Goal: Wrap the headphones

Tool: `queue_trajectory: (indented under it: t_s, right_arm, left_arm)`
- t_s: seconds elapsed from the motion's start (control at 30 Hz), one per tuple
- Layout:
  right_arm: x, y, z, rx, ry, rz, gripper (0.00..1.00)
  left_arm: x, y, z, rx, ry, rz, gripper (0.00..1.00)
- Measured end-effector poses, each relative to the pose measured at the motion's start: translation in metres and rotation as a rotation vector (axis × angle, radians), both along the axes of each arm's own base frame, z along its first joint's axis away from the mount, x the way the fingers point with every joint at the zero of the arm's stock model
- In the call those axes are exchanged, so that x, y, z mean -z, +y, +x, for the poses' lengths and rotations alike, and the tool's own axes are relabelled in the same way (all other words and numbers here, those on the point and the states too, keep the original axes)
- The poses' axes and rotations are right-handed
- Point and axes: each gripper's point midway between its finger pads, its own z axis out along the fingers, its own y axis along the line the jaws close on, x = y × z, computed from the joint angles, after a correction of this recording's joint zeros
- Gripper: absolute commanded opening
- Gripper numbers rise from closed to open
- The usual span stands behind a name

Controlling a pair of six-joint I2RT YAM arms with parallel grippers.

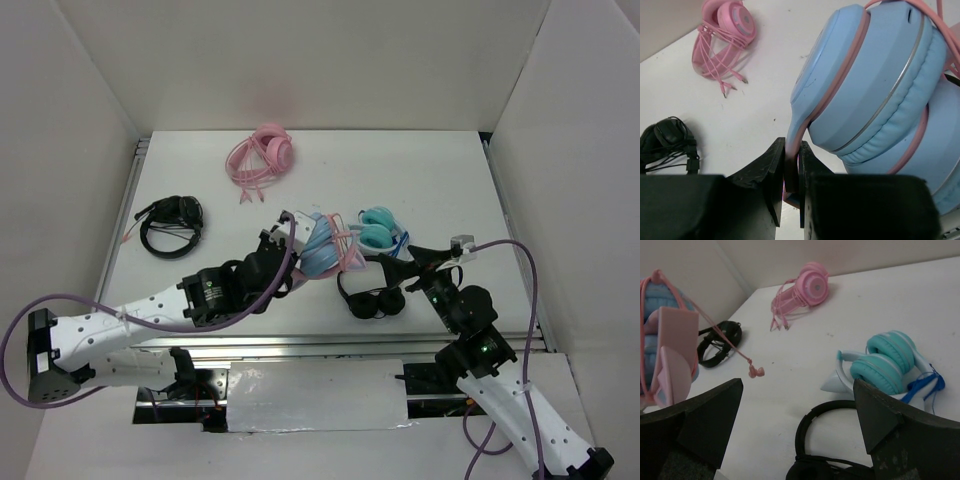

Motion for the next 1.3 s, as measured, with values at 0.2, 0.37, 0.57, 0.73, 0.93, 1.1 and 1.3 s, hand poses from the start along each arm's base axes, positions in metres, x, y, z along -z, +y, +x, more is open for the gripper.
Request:
queue_trajectory:
  t_s: [0.2,0.37,0.57,0.73,0.93,1.1,1.3]
  right_arm:
    - [0.016,-0.011,0.003,0.063,0.064,-0.013,1.00]
    - [0.025,-0.010,0.004,0.065,0.083,-0.015,1.00]
    - [0.040,-0.007,0.008,0.064,0.125,-0.040,1.00]
    - [0.046,-0.004,0.011,0.059,0.142,-0.052,1.00]
    - [0.047,-0.001,0.017,0.058,0.143,-0.060,1.00]
    - [0.048,0.003,0.023,0.051,0.142,-0.067,1.00]
    - [0.061,0.006,0.029,0.052,0.176,-0.103,1.00]
  left_arm:
    - [0.040,-0.003,-0.023,0.031,0.075,0.012,0.00]
    - [0.083,0.011,-0.037,0.038,0.133,0.041,0.00]
    - [0.099,0.024,-0.031,-0.005,0.144,0.062,0.00]
    - [0.112,0.038,0.006,-0.111,0.176,0.006,0.00]
    - [0.138,0.064,0.039,-0.199,0.230,0.002,0.00]
    - [0.153,0.077,0.067,-0.240,0.253,-0.010,0.00]
    - [0.178,0.102,0.096,-0.309,0.298,0.017,0.00]
